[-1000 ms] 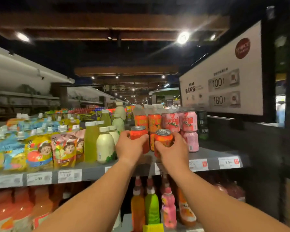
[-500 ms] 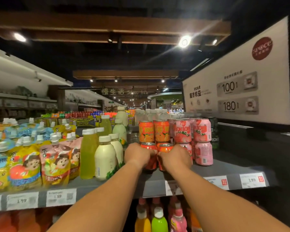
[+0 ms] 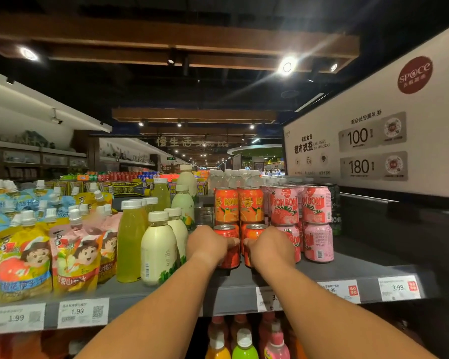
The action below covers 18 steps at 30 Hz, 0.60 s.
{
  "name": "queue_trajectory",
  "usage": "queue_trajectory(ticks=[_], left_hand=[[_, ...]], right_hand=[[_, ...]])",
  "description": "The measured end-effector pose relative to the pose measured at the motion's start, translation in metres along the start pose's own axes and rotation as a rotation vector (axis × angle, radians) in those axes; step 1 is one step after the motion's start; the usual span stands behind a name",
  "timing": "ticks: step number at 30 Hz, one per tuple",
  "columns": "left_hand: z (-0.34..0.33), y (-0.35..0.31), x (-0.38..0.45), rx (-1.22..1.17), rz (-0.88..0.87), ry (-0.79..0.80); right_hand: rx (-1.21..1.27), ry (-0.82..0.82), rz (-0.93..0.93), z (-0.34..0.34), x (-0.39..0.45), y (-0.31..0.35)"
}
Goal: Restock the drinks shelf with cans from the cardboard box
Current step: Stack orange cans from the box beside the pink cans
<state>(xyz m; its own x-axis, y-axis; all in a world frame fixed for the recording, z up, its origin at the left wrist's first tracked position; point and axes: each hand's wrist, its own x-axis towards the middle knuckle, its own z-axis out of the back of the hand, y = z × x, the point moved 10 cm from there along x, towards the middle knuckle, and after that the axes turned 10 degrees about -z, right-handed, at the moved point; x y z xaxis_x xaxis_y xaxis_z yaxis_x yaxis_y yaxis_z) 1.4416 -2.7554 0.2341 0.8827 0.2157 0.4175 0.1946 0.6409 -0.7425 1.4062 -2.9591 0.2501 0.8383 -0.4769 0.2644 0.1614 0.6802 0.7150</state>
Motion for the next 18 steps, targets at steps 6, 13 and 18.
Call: queue_trajectory(ticks=[6, 13, 18], left_hand=[[-0.0025, -0.0022, 0.0018, 0.046, -0.028, -0.004], [-0.0024, -0.0039, -0.0005, 0.075, -0.030, -0.003], [-0.0025, -0.0042, -0.0016, 0.084, -0.041, -0.002]], right_hand=[[-0.004, -0.011, -0.031, -0.0057, 0.0047, -0.0015], [0.015, -0.038, -0.024, -0.0088, 0.0038, 0.0002], [0.015, -0.034, 0.001, -0.0063, -0.0001, 0.0007]])
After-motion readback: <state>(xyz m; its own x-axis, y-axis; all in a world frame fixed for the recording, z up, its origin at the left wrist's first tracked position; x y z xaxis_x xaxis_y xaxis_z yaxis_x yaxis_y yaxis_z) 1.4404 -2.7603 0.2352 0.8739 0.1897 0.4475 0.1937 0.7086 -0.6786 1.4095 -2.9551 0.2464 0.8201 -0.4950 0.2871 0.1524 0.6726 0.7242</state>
